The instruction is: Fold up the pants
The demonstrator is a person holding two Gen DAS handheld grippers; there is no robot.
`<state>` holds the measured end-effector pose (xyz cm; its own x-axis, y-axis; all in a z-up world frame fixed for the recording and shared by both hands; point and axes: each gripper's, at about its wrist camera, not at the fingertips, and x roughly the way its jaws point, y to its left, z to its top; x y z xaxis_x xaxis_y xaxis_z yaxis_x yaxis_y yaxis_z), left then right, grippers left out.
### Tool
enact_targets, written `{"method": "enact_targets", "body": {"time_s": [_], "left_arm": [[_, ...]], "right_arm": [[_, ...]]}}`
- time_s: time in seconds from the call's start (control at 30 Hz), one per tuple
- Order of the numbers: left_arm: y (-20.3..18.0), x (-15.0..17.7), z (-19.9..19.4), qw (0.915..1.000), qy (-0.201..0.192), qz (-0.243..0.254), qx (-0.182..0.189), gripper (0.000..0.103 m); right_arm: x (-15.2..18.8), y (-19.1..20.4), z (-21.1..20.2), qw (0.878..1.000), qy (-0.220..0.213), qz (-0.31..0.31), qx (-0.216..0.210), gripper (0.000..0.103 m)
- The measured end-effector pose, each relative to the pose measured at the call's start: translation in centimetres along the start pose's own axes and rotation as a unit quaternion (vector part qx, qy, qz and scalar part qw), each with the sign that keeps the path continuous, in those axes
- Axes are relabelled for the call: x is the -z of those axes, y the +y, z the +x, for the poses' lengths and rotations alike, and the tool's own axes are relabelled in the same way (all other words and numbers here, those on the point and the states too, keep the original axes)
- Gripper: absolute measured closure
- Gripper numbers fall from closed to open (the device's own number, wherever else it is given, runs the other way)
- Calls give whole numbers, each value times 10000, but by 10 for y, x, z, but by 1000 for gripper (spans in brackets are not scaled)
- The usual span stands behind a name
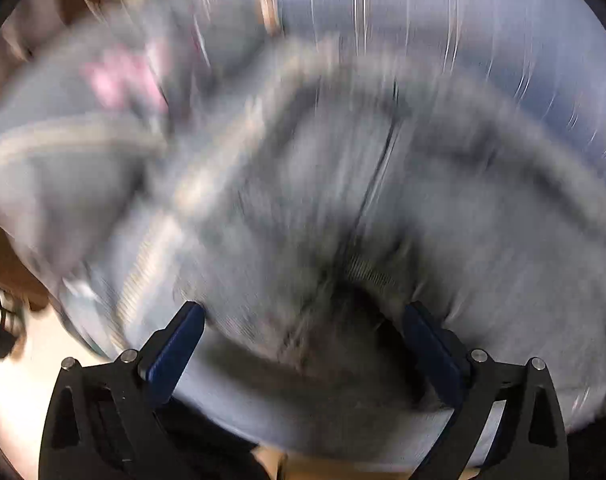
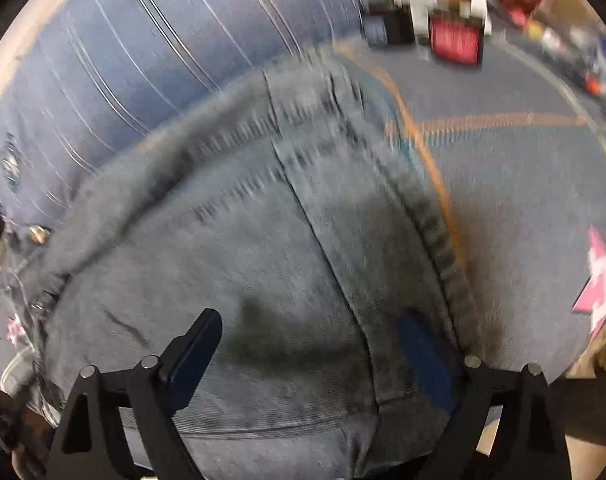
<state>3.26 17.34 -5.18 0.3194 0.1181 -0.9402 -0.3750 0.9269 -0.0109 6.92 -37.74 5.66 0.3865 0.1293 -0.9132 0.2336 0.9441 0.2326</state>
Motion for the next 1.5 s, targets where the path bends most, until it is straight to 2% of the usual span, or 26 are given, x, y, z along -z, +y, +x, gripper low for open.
{"method": "enact_targets", "body": {"time_s": [0.1, 0.17, 0.23, 0.37, 0.47, 0.53, 0.63, 0.7, 0.73, 0.83, 0.87, 1.0, 1.07, 1.13, 1.17, 1.2, 1.23, 1.27, 1.3, 1.33, 1.37, 1.43, 1.5], "left_arm": [[15, -10, -16, 9980, -403, -406, 268, 3], [14, -27, -35, 9957, -728, -422, 382, 4], [9, -49, -51, 9929, -1030, -331, 501, 3], [-6, -104, -57, 9887, -1307, -160, 716, 3], [-19, -156, -40, 9873, -1206, -161, 1022, 3], [-22, -190, -11, 9887, -838, -213, 1228, 4], [-27, -222, 18, 9881, -628, -308, 1367, 5], [-30, -247, 39, 9862, -457, -445, 1527, 10], [-32, -257, 48, 9858, -390, -507, 1552, 16], [-37, -274, 72, 9846, -27, -543, 1662, 38], [-41, -277, 78, 9858, 57, -446, 1620, 42], [-48, -281, 95, 9872, 233, -397, 1525, 42], [-50, -282, 99, 9869, 237, -396, 1544, 38], [-54, -283, 98, 9887, 166, -302, 1460, 37], [-57, -284, 98, 9897, 149, -242, 1401, 39], [-61, -284, 97, 9915, 123, -149, 1286, 45], [-64, -286, 98, 9926, 131, -70, 1201, 66], [-66, -287, 98, 9933, 152, -12, 1141, 85], [-69, -289, 98, 9952, 157, 42, 966, 94], [-71, -290, 98, 9959, 178, 37, 882, 99], [-71, -292, 98, 9958, 211, 1, 891, 100], [-69, -294, 94, 9951, 203, -84, 962, 100], [-63, -296, 80, 9942, 34, -125, 1066, 101]], "right_arm": [[-19, 2, -26, 9991, -322, 68, -273, 11], [-42, 5, -36, 9983, -495, -2, -296, 11], [-72, 9, -33, 9980, -577, -38, -244, 11], [-147, 20, -10, 9969, -696, -245, -272, 11], [-192, 25, 19, 9982, -546, -249, -58, 12], [-209, 22, 39, 9992, -341, -196, 39, 15], [-225, 16, 62, 9998, -38, -184, 50, 18], [-229, 14, 75, 9996, 55, -271, 86, 18], [-230, 13, 80, 9995, 100, -285, 97, 18], [-236, 7, 89, 9992, 256, -291, 32, 25], [-239, 5, 91, 9992, 290, -280, 31, 28], [-251, 3, 97, 9991, 303, -258, 111, 31], [-254, 5, 102, 9987, 353, -310, 173, 31], [-256, 7, 110, 9982, 415, -353, 234, 31], [-257, 8, 114, 9981, 459, -355, 227, 35], [-257, 9, 117, 9979, 493, -359, 221, 50], [-257, 12, 120, 9975, 511, -410, 273, 57], [-257, 16, 122, 9964, 505, -527, 419, 72], [-257, 18, 123, 9957, 535, -580, 476, 76], [-258, 20, 124, 9954, 561, -603, 490, 79], [-259, 22, 123, 9950, 589, -636, 496, 83], [-259, 27, 119, 9943, 517, -730, 574, 84], [-259, 32, 108, 9952, 340, -736, 557, 84]]}}
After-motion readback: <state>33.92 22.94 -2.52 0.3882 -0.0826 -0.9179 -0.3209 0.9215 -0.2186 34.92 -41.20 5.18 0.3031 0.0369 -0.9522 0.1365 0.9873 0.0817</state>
